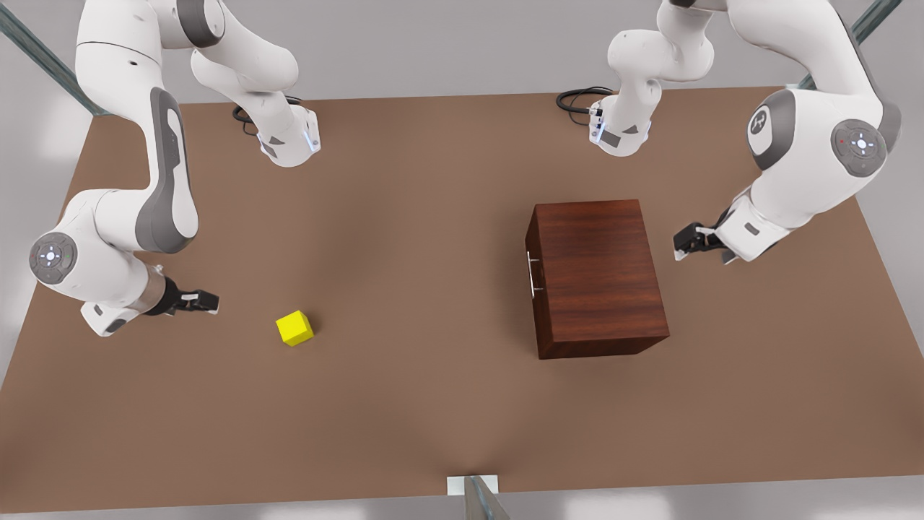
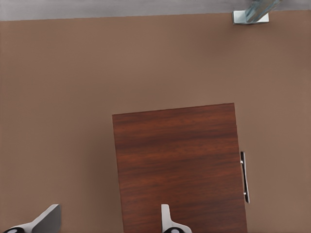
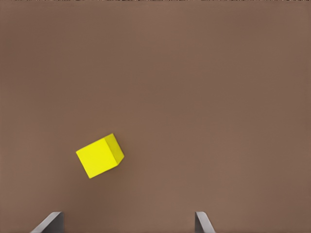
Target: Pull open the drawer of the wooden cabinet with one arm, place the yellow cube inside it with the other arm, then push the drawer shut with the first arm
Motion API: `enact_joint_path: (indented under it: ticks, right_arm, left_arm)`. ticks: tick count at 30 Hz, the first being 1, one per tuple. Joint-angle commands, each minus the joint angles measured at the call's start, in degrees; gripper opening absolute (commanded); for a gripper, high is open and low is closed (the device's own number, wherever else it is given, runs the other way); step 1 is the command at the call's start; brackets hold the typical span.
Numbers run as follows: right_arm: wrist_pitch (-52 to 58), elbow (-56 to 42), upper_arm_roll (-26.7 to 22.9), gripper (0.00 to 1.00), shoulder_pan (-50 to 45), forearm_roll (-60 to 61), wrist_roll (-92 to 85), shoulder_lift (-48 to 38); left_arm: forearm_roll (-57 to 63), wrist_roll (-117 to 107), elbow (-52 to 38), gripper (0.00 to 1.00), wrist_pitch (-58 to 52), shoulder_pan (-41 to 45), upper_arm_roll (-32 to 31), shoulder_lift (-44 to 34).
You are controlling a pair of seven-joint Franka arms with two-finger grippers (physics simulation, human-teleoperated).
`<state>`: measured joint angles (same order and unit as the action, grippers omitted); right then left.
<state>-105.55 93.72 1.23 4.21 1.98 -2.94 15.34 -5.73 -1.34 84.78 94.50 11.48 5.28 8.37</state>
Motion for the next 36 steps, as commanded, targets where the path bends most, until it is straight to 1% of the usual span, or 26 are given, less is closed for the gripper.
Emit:
enact_joint_path:
  ticks: [1,4,5,6,7,9,12,13,15,17,19,23,27,31,36]
  right_arm:
    - [-0.97,-0.03,0.0,1.0,0.0,0.05,-0.84,-0.04]
    - [-0.97,-0.03,0.0,1.0,0.0,0.05,-0.84,-0.04]
    - [-0.97,-0.03,0.0,1.0,0.0,0.05,-0.58,-0.04]
    - [-0.97,-0.12,0.0,1.0,0.09,0.05,-0.49,-0.04]
    - [-0.97,-0.2,-0.09,1.0,0.27,0.05,-0.32,-0.22]
    - [-0.71,-1.79,-0.09,1.0,0.09,0.13,-0.32,-0.48]
    - [8.52,-1.88,-0.18,1.0,0.18,0.13,-0.58,-1.89]
    - [8.52,-1.35,-0.09,1.0,-0.08,0.22,-0.32,-2.24]
    - [8.08,1.99,-0.09,1.0,-0.08,0.22,-0.05,-4.26]
    - [8.52,1.99,-0.09,1.0,-0.08,0.22,-0.05,-4.09]
    - [8.43,1.82,-0.09,1.0,-0.08,0.22,-0.05,-3.82]
    - [8.08,1.64,0.0,1.0,-0.17,0.31,-0.05,-3.29]
    - [7.99,1.64,0.0,1.0,-0.17,0.31,-0.14,-3.21]
    - [8.08,1.64,0.0,1.0,-0.17,0.22,-0.14,-3.21]
    - [8.08,1.55,0.0,1.0,-0.08,0.22,-0.14,-3.21]
  left_arm:
    - [-0.07,-4.2,-0.06,1.0,2.62,0.12,-0.01,-0.02]
    - [0.46,-4.72,0.56,1.0,2.88,2.22,-0.01,0.33]
    - [3.08,-8.23,1.0,1.0,2.36,5.03,-0.1,2.09]
    - [7.31,-12.88,0.74,1.0,2.1,10.65,-0.18,3.31]
    - [7.31,-18.69,-0.14,1.0,-0.01,13.91,-0.36,4.54]
    - [7.4,-34.66,-0.32,1.0,0.07,22.07,-0.36,7.53]
    - [7.23,-51.29,-4.19,1.0,0.51,28.24,-0.36,12.54]
    - [7.4,-51.92,-4.19,1.0,0.6,29.03,-0.36,13.42]
    - [10.04,-61.05,-3.66,1.0,1.91,31.67,-0.27,17.29]
    - [12.49,-68.62,-3.66,1.0,3.32,34.04,-0.27,20.45]
    - [14.78,-70.73,-3.4,1.0,6.22,34.83,-0.27,22.74]
    - [19.97,-70.73,-1.11,1.0,7.1,35.45,-0.27,24.06]
    - [20.23,-70.47,-0.94,1.0,8.16,35.54,-0.27,25.11]
    - [24.27,-68.53,-0.5,1.0,8.33,35.54,-0.27,25.38]
    - [24.28,-69.24,1.0,1.0,10.79,35.8,-0.27,26.43]
